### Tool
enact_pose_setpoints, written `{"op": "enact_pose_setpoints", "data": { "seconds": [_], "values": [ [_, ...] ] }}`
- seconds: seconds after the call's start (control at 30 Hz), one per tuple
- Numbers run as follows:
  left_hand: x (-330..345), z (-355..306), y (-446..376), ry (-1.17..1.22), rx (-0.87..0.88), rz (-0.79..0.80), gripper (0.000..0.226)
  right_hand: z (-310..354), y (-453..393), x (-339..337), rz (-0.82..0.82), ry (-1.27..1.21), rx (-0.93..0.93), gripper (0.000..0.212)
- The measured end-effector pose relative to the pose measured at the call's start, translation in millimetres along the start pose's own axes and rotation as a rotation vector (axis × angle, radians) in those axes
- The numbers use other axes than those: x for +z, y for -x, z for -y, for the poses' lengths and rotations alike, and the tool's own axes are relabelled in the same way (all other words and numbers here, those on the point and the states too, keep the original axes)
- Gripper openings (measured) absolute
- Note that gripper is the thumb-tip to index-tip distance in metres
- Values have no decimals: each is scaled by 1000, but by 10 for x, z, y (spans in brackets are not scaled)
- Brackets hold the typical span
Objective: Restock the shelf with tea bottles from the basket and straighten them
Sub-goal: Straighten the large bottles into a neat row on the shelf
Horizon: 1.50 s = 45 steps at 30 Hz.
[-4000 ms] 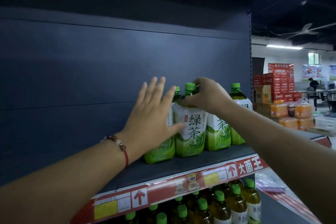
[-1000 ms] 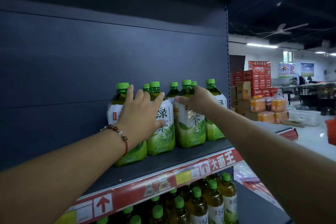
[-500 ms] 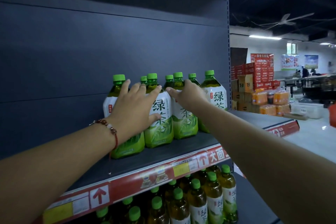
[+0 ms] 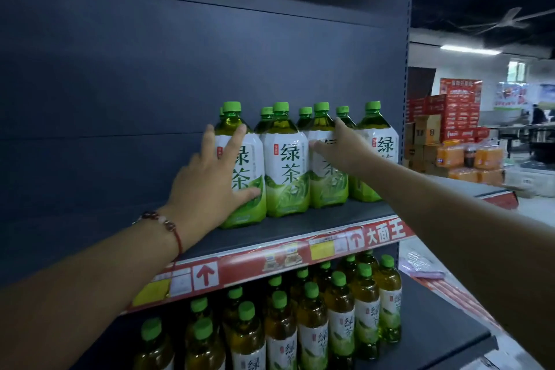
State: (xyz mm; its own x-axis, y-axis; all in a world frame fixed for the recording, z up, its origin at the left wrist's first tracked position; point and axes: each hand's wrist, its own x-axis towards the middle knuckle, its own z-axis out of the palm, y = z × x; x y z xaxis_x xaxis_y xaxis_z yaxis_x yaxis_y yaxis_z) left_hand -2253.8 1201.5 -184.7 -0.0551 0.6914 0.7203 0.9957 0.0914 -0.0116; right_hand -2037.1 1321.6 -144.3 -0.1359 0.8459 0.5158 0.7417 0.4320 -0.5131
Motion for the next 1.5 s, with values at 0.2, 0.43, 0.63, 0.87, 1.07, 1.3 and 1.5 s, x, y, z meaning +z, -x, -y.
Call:
{"op": "enact_pose_setpoints", "data": {
  "seconds": [0.2,0.43,0.63,0.87,1.07,1.3,1.5],
  "values": [
    [1,-61,-20,39,0,14,107,-119,293,108,14,-47,-20,91],
    [-47,-234,-82,-166,186,-166,97,-388,402,-294,-377,32,-98,65],
    [-39,-789,-406,-205,383,-177,85,-726,266,-248,-149,-342,409,107],
    [121,-1068,-735,-333,358,-136,83,-936,137,16,-161,-168,353,116],
    [311,-1139,-825,-367,408,-175,82,-1130,121,146,-228,-294,300,79],
    [394,-1143,-859,-359,401,-210,79,-1246,102,222,-195,-368,147,84],
    [388,-1171,-886,-362,390,-209,77,-1253,69,265,-205,-271,145,102]
  ]
}}
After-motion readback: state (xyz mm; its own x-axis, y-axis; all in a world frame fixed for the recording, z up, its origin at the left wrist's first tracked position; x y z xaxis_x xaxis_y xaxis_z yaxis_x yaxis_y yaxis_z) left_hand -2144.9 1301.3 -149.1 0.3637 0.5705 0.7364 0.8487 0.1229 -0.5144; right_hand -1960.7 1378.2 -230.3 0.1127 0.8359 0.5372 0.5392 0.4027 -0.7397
